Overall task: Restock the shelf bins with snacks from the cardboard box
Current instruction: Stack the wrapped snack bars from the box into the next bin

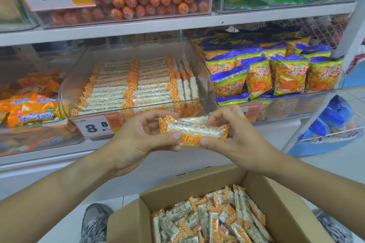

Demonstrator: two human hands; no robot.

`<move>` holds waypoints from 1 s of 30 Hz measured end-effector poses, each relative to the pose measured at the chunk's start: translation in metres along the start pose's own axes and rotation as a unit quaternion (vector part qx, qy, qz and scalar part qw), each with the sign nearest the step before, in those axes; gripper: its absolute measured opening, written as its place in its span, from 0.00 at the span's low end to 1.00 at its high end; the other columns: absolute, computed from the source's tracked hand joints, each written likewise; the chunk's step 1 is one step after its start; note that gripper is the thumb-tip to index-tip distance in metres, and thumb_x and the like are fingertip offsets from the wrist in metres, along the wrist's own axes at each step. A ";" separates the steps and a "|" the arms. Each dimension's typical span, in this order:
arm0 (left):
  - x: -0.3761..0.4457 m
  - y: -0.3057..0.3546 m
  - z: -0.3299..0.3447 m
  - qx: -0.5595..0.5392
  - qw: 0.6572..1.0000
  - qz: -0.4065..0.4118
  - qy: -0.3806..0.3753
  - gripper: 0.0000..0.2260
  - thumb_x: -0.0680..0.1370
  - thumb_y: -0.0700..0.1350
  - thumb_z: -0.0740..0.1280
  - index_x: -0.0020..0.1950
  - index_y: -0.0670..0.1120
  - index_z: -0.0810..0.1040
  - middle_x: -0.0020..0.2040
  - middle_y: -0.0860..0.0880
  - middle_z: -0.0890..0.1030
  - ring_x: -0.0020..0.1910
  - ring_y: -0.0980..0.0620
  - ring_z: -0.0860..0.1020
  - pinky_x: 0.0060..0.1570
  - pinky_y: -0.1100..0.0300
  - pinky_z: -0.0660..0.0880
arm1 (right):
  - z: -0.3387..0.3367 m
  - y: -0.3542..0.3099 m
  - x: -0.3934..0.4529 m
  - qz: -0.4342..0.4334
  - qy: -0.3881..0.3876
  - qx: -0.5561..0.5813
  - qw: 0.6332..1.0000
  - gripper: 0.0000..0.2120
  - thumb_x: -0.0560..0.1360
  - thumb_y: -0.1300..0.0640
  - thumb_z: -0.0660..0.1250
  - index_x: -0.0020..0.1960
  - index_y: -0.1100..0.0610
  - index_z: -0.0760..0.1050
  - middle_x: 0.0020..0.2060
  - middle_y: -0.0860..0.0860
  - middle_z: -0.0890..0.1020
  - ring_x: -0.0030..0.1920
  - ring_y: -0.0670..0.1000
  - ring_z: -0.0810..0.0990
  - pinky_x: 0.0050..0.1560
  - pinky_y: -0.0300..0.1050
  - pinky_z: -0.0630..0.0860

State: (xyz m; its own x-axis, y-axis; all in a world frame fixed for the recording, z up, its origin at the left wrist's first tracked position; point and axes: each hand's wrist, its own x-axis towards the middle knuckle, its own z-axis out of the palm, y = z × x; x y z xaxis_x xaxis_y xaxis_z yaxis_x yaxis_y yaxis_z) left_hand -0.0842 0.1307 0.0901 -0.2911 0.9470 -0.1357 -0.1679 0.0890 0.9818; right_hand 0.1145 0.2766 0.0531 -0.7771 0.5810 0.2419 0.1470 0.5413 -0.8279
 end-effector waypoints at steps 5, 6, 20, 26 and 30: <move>-0.011 0.007 -0.017 0.014 0.999 0.030 0.002 0.19 0.66 0.31 0.77 0.55 0.41 0.82 0.48 0.49 0.82 0.37 0.45 0.81 0.43 0.52 0.82 | 0.012 -0.016 0.004 -0.064 0.001 -0.022 0.998 0.21 0.66 0.34 0.74 0.53 0.41 0.74 0.65 0.40 0.64 0.73 0.44 0.64 0.63 0.34 0.67; -0.014 0.008 -0.021 0.023 0.999 0.037 0.004 0.19 0.66 0.32 0.77 0.55 0.41 0.83 0.50 0.51 0.82 0.37 0.45 0.81 0.43 0.52 0.81 | 0.015 -0.020 0.005 -0.076 0.004 -0.017 0.997 0.23 0.65 0.34 0.75 0.55 0.40 0.74 0.67 0.41 0.63 0.74 0.46 0.64 0.63 0.39 0.70; -0.062 0.040 -0.078 0.110 0.973 0.183 0.089 0.22 0.67 0.36 0.75 0.60 0.43 0.80 0.47 0.50 0.84 0.44 0.51 0.84 0.42 0.66 0.79 | 0.057 -0.097 0.068 -0.179 -0.046 -0.086 0.979 0.27 0.61 0.55 0.84 0.58 0.49 0.78 0.51 0.41 0.81 0.54 0.45 0.81 0.50 0.34 0.74; -0.057 0.046 -0.108 0.157 0.951 0.236 0.120 0.24 0.70 0.43 0.75 0.65 0.49 0.76 0.59 0.52 0.83 0.59 0.57 0.81 0.55 0.66 0.77 | 0.071 -0.109 0.119 -0.186 -0.092 -0.066 0.976 0.27 0.60 0.54 0.83 0.55 0.47 0.78 0.49 0.42 0.82 0.51 0.46 0.81 0.52 0.37 0.74; -0.052 0.043 -0.118 0.165 0.947 0.241 0.134 0.24 0.72 0.45 0.74 0.67 0.51 0.74 0.60 0.54 0.81 0.59 0.57 0.80 0.52 0.66 0.78 | 0.081 -0.107 0.136 -0.176 -0.132 -0.047 0.974 0.27 0.61 0.54 0.82 0.56 0.48 0.77 0.52 0.45 0.81 0.53 0.48 0.80 0.55 0.44 0.75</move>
State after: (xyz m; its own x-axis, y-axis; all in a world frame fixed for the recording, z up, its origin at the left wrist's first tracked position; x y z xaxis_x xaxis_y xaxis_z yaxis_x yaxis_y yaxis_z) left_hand -0.1877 0.0491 0.1233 -0.4952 0.7937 0.3533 0.3360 -0.2000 0.9204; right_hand -0.0568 0.2489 0.1336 -0.9178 0.1798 0.3539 -0.1109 0.7400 -0.6634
